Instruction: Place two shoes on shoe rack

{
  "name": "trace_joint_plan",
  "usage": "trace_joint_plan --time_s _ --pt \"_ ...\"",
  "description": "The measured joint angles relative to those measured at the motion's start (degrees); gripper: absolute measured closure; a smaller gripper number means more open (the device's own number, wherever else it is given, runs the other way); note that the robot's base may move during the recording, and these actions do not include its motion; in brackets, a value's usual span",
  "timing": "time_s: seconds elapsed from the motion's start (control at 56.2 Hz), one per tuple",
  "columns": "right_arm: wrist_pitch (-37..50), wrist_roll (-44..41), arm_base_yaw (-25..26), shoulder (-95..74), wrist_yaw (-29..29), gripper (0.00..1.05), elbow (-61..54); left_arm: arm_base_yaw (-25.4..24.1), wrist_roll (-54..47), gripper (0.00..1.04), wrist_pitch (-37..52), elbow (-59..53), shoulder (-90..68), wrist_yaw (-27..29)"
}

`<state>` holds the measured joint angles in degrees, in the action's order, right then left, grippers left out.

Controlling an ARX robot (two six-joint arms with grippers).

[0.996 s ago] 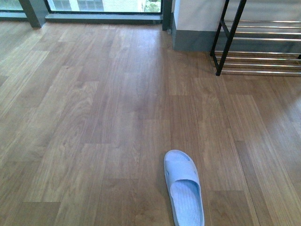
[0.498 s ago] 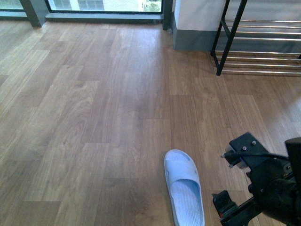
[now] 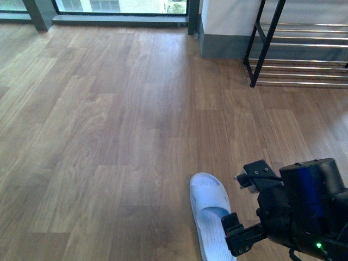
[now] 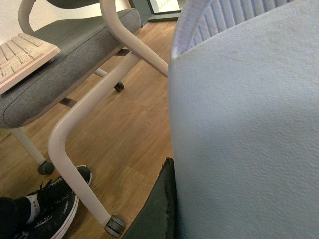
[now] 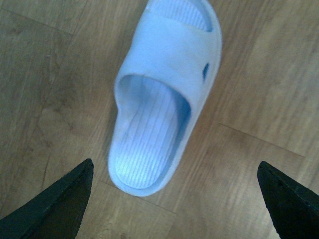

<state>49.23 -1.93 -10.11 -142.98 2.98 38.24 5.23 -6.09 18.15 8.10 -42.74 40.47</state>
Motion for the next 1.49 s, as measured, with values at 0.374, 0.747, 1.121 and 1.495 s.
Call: trace_joint_plan --time_s 0.374,0.747,1.121,1.495 --pt "5.31 2.16 -4.55 -12.94 -0.66 0.09 10.14 0.00 0.00 1.03 0.00 0.00 0.00 0.00" --pt "8.22 -3.48 -4.20 -21.68 -4.04 0.09 18.91 0.00 0.00 1.03 0.00 0.00 0.00 0.00" --pt "8.98 -6.60 -0.96 -26.18 -9.57 0.39 25.81 0.00 0.00 1.03 0.00 0.00 0.00 0.00" --pt "10.25 -5.07 1.27 -26.16 -10.58 0.98 24.81 0.00 0.00 1.03 0.00 0.00 0.00 0.00"
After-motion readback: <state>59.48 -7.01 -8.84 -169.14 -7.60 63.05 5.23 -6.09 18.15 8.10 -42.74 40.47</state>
